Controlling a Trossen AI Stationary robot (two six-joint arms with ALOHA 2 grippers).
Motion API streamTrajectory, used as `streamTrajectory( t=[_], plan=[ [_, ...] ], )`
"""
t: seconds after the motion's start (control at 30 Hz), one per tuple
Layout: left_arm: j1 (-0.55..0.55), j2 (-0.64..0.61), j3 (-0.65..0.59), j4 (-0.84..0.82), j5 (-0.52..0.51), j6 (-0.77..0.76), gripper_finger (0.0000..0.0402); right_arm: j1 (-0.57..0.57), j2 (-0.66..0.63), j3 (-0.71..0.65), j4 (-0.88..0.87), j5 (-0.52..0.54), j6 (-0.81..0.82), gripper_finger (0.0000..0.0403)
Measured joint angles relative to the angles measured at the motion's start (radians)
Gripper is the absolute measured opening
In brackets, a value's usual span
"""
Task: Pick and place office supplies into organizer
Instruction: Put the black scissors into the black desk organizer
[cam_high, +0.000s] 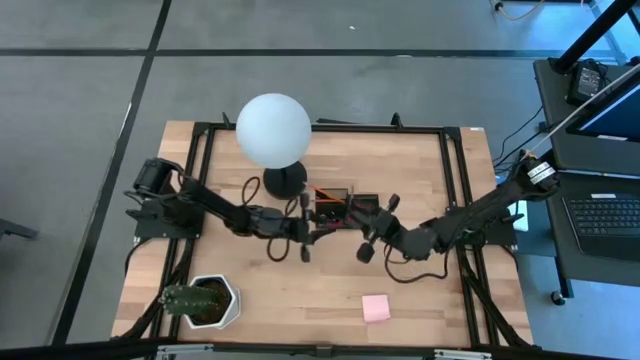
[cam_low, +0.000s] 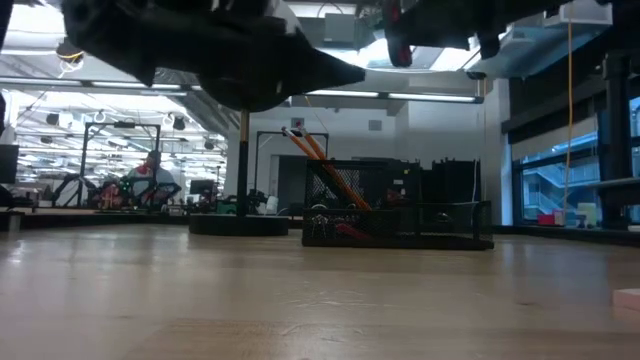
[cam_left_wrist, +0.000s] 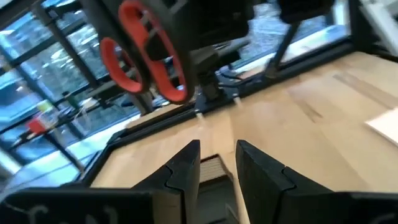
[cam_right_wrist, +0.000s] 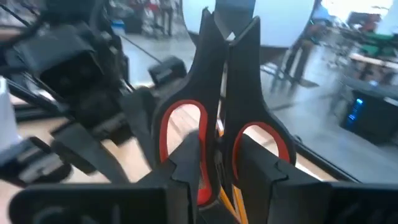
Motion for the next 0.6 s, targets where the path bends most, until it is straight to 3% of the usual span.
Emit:
streamTrajectory(
  t=[0.17,0.6],
  plan=[
    [0.009,0.025,0.049,-0.003,-0.035,-0.010,0.0098,-0.027,0.000,-0.070,0.171,-0.083,-0.052,0.0080],
    [0.009,0.029,0.089,-0.007,-0.125,-0.025,0.0169,-0.066,0.031,-0.047,0.205,-0.089,-0.134,0.0080]
  ],
)
